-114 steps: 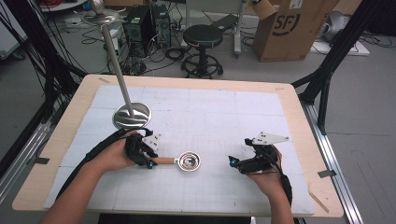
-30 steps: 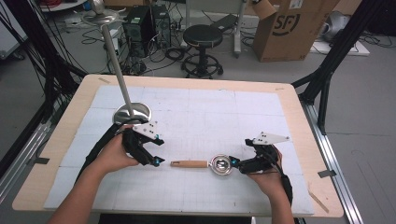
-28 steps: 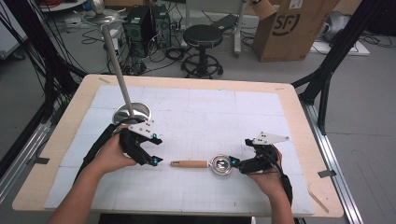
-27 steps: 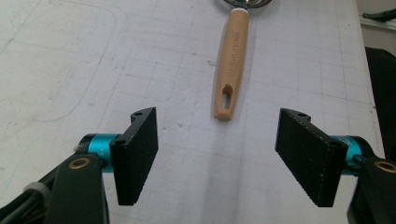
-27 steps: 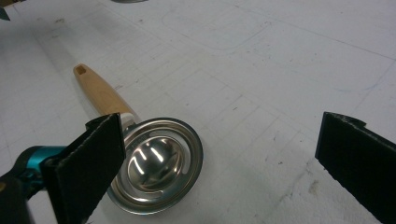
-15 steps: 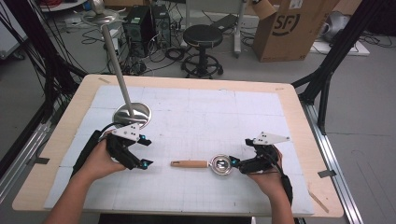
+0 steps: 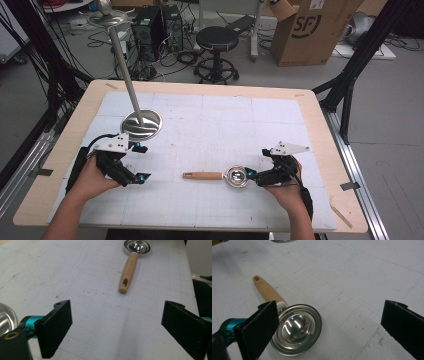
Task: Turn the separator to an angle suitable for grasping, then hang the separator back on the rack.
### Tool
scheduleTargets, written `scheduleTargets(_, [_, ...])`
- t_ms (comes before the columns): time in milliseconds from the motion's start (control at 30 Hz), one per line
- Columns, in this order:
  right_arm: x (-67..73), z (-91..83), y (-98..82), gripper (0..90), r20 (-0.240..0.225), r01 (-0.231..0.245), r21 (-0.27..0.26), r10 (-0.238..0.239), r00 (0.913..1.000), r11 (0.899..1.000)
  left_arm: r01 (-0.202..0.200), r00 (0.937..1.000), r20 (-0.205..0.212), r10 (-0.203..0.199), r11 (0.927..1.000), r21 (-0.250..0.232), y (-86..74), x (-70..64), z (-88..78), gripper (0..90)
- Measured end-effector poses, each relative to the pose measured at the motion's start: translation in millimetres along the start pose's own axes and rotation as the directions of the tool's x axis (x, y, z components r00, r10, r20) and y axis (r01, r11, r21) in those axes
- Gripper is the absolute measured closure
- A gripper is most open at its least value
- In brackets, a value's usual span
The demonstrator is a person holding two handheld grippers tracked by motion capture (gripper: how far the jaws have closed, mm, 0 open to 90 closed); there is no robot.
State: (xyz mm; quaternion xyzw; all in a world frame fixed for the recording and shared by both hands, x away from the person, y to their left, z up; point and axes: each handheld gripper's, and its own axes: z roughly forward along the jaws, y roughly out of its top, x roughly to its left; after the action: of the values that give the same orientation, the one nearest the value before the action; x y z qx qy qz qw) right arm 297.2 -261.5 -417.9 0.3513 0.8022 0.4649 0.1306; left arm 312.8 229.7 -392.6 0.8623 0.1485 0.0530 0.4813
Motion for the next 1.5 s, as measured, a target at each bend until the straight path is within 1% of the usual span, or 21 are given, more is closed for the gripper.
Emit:
scheduleTargets(33, [-0.3,0.4,-0.1,0.2,0.002,0.003,0.004,-0.003,1.0,1.0,0.015,0.9999,-0.005,-0.016,0.9994,-0.03,-1.5,1.4,-5.4,6.3])
scheduleTargets(67, [-0.4,0.4,-0.1,0.2,0.002,0.003,0.004,-0.003,1.0,1.0,0.015,0.9999,-0.005,-0.016,0.9994,-0.03,-1.5,1.4,-5.4,6.0])
scheduleTargets(100, [-0.4,0.4,-0.1,0.2,0.002,0.003,0.004,-0.003,1.0,1.0,0.018,0.9998,-0.006,-0.018,0.9988,-0.046,-1.6,1.7,-8.1,6.0])
scheduleTargets(167, [-0.7,0.0,0.0,0.2,0.004,-0.006,-0.001,0.006,1.0,1.0,0.015,0.9997,-0.018,-0.017,0.9973,-0.072,-1.1,1.7,-11.8,1.7])
scheduleTargets(233, [-2.1,-0.4,-0.1,0.2,0.006,-0.002,-0.001,0.002,1.0,1.0,0.011,0.9998,-0.017,-0.012,0.9957,-0.092,-1.2,1.6,-14.4,1.6])
scheduleTargets(400, [-1.6,0.4,-0.3,0.2,0.014,-0.012,0.008,0.011,0.9998,1.0,0.0,0.9997,-0.026,-0.003,0.9961,-0.088,-2.8,1.8,-14.3,1.6])
scheduleTargets(533, [-0.3,1.3,0.0,0.2,0.011,0.001,0.011,-0.001,0.9999,1.0,-0.004,0.9994,-0.035,0.001,0.9962,-0.087,-3.3,2.8,-13.5,1.6])
scheduleTargets(600, [0.0,0.9,0.2,0.2,0.01,-0.003,0.008,0.003,0.9999,1.0,0.005,0.9992,-0.04,-0.008,0.996,-0.09,-4.8,4.6,-15.0,1.6])
scheduleTargets(633, [-0.2,0.1,0.7,0.2,0.013,0.005,-0.005,-0.005,0.9999,1.0,0.008,0.9991,-0.041,-0.012,0.9955,-0.094,-5.0,4.8,-15.4,1.6])
scheduleTargets(800, [1.3,-1.4,1.4,0.2,0.006,0.006,-0.01,-0.006,1.0,1.0,-0.003,0.9991,-0.043,-0.001,0.9947,-0.103,-4.2,3.6,-14.9,1.6])
scheduleTargets(867, [2.1,-0.6,3.4,0.2,0.001,0.015,-0.005,-0.015,0.9999,1.0,-0.002,0.9989,-0.046,-0.002,0.9955,-0.094,-4.9,3.7,-15.1,1.6])
scheduleTargets(900, [5.2,0.4,7.5,0.2,-0.008,0.03,0.006,-0.03,0.9995,1.0,-0.002,0.9989,-0.047,-0.002,0.9956,-0.093,-5.5,4.0,-15.4,1.6])
scheduleTargets(933, [5.2,0.4,7.5,0.2,-0.008,0.03,0.006,-0.03,0.9995,1.0,-0.001,0.9989,-0.048,-0.004,0.9955,-0.095,-6.3,4.1,-15.6,1.6])
scheduleTargets(1033, [10.6,1.9,16.1,0.2,-0.023,0.055,0.018,-0.055,0.9982,0.998,0.006,0.9986,-0.052,-0.011,0.9954,-0.095,-9.0,4.9,-16.7,1.6])
scheduleTargets(1167, [16.3,5.3,25.3,0.2,-0.029,0.097,0.027,-0.097,0.9949,0.995,0.008,0.9978,-0.065,-0.014,0.9961,-0.088,-13.2,4.4,-17.8,1.6])
scheduleTargets(1233, [18.8,7.9,27.9,0.2,-0.037,0.107,0.04,-0.106,0.9937,0.993,0.011,0.9974,-0.07,-0.017,0.996,-0.089,-15.6,3.5,-19.6,1.6])
scheduleTargets(1267, [20.7,11.2,30.1,0.2,-0.052,0.122,0.056,-0.119,0.9915,0.991,0.019,0.9966,-0.078,-0.026,0.9955,-0.093,-17.1,3.5,-21.9,1.6])
scheduleTargets(1300, [20.7,11.2,30.1,0.2,-0.052,0.122,0.056,-0.119,0.9915,0.991,0.019,0.9966,-0.078,-0.026,0.9955,-0.093,-17.1,3.5,-21.9,1.6])
scheduleTargets(1333, [22.8,15.3,32.7,0.2,-0.071,0.146,0.076,-0.14,0.9876,0.986,0.021,0.9963,-0.081,-0.028,0.9951,-0.096,-17.5,3.9,-23.2,1.6])
scheduleTargets(1367, [22.8,15.3,32.7,0.2,-0.071,0.146,0.076,-0.14,0.9876,0.986,0.022,0.9961,-0.083,-0.03,0.9948,-0.1,-17.7,4.4,-24.3,1.6])
scheduleTargets(1500, [26.2,23.2,37.9,0.3,-0.092,0.182,0.115,-0.172,0.9808,0.977,0.019,0.9959,-0.086,-0.029,0.9934,-0.113,-17.9,5.3,-27.3,1.6])
